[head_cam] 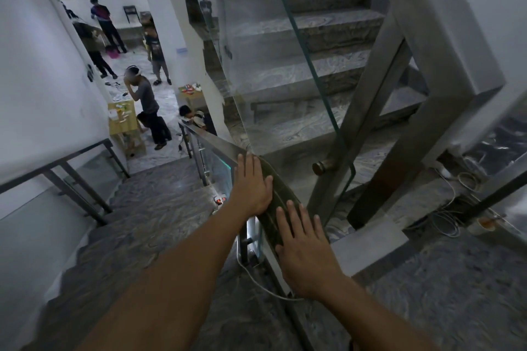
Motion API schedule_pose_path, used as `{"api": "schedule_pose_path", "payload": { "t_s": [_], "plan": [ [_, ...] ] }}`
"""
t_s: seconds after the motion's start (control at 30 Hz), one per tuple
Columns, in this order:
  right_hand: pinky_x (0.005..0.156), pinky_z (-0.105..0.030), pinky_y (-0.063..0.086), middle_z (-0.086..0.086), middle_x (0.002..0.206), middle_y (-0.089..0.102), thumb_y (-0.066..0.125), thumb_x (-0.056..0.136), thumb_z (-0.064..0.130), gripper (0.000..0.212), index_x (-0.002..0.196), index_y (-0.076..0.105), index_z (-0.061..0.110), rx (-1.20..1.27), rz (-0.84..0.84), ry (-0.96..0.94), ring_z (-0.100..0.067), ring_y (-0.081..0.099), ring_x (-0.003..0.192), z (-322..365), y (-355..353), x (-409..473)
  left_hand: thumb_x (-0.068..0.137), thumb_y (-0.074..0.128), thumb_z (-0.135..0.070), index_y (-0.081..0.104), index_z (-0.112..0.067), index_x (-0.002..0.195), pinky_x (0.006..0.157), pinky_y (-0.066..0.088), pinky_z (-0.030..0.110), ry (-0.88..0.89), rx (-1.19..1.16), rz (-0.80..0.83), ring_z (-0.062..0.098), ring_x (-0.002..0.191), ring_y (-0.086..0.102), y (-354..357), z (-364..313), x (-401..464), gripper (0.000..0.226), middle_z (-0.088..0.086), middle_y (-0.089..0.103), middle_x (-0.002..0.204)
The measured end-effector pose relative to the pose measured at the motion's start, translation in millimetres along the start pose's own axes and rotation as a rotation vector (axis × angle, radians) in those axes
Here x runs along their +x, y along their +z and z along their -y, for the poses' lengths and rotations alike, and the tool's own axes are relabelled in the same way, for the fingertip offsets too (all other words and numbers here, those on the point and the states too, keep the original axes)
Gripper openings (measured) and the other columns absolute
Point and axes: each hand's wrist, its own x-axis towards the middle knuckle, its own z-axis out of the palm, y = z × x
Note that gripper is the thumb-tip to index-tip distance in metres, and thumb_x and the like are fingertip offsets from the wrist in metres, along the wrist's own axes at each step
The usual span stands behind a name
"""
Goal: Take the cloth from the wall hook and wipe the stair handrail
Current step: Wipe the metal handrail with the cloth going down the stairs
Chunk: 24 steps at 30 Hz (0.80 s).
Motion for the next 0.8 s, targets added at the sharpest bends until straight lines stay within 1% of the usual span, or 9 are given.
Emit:
{"api": "schedule_pose_path", "payload": {
  "t_s": [0.03, 0.1, 0.17, 0.2, 0.3, 0.4, 0.53, 0.67, 0.8],
  "plan": [
    [0.111, -0.047, -0.010, -0.009, 0.157, -0.010, 0.011, 0.085, 0.047, 0.073, 0.150, -0.004, 0.016, -0.021, -0.015, 0.003, -0.030, -0.009, 0.146, -3.7, 2.6, -8.9, 0.100, 0.023, -0.037, 0.002, -0.003, 0.149, 0.116, -0.009, 0.045, 0.004, 0.006, -0.024, 0.031, 0.146, -0.014, 5.1, -4.4, -12.6, 0.063, 0.015, -0.008, 0.160],
    [0.113, -0.051, 0.011, -0.013, 0.156, 0.022, 0.031, 0.088, 0.048, 0.071, 0.149, 0.020, 0.014, -0.067, -0.019, 0.016, -0.029, 0.013, 0.143, -9.9, 4.8, -26.9, 0.100, 0.019, -0.038, -0.003, -0.005, 0.150, 0.111, -0.017, 0.044, 0.003, 0.022, -0.045, 0.027, 0.145, -0.021, 14.9, -11.4, -35.8, 0.064, 0.013, -0.014, 0.159],
    [0.115, -0.053, 0.023, -0.012, 0.149, 0.040, 0.032, 0.091, 0.051, 0.065, 0.145, 0.031, 0.014, -0.084, -0.029, 0.019, -0.029, 0.032, 0.139, -15.1, 6.9, -43.7, 0.100, 0.018, -0.040, -0.004, -0.008, 0.150, 0.110, -0.020, 0.045, 0.007, 0.035, -0.051, 0.026, 0.145, -0.022, 22.1, -18.8, -54.4, 0.064, 0.010, -0.015, 0.160],
    [0.116, -0.052, 0.018, -0.011, 0.151, 0.036, 0.024, 0.094, 0.052, 0.064, 0.146, 0.028, 0.015, -0.067, -0.021, 0.005, -0.029, 0.030, 0.140, -18.2, 7.2, -52.0, 0.099, 0.017, -0.042, -0.003, -0.008, 0.150, 0.110, -0.019, 0.046, 0.015, 0.033, -0.049, 0.025, 0.145, -0.021, 25.3, -21.8, -61.7, 0.064, 0.009, -0.015, 0.160],
    [0.112, -0.046, -0.002, -0.002, 0.158, 0.004, 0.001, 0.092, 0.060, 0.069, 0.150, 0.007, 0.022, -0.005, -0.008, -0.041, -0.027, 0.001, 0.147, -33.7, 6.1, -71.4, 0.089, 0.002, -0.051, -0.001, -0.009, 0.150, 0.112, -0.017, 0.047, 0.041, 0.038, -0.061, 0.025, 0.146, -0.019, 32.4, -28.7, -82.9, 0.075, 0.008, -0.013, 0.160],
    [0.112, -0.043, -0.003, 0.000, 0.159, 0.011, 0.006, 0.095, 0.058, 0.064, 0.151, 0.010, 0.026, -0.037, -0.020, -0.041, -0.024, 0.003, 0.147, -54.3, 6.7, -88.6, 0.083, -0.004, -0.053, 0.000, -0.008, 0.150, 0.114, -0.017, 0.048, 0.051, 0.059, -0.068, 0.025, 0.146, -0.018, 34.3, -33.7, -98.1, 0.081, 0.008, -0.011, 0.161],
    [0.114, -0.039, -0.013, 0.010, 0.158, -0.005, 0.001, 0.092, 0.059, 0.064, 0.151, 0.002, 0.033, -0.009, -0.025, -0.053, -0.017, -0.011, 0.147, -86.1, 0.9, -98.5, 0.085, -0.004, -0.054, -0.003, -0.006, 0.150, 0.114, -0.017, 0.046, 0.080, 0.088, -0.056, 0.025, 0.145, -0.021, 36.0, -47.2, -122.4, 0.081, 0.011, -0.012, 0.160],
    [0.118, -0.037, -0.012, 0.014, 0.159, -0.003, 0.017, 0.093, 0.056, 0.061, 0.150, 0.010, 0.034, 0.021, -0.008, -0.056, -0.009, -0.013, 0.145, -111.0, -7.4, -95.9, 0.082, -0.013, -0.064, 0.000, -0.001, 0.149, 0.115, -0.015, 0.043, 0.136, 0.119, -0.054, 0.028, 0.145, -0.019, 40.6, -61.0, -146.4, 0.093, 0.017, -0.009, 0.159],
    [0.119, -0.034, -0.005, 0.013, 0.160, 0.011, 0.040, 0.097, 0.032, 0.049, 0.145, 0.030, 0.028, 0.114, -0.015, -0.070, -0.002, -0.005, 0.143, -128.2, -15.6, -90.6, 0.078, -0.018, -0.067, -0.001, 0.001, 0.148, 0.114, -0.015, 0.040, 0.146, 0.114, -0.030, 0.029, 0.140, -0.024, 45.8, -73.9, -162.4, 0.099, 0.021, -0.008, 0.158]
  ]
}}
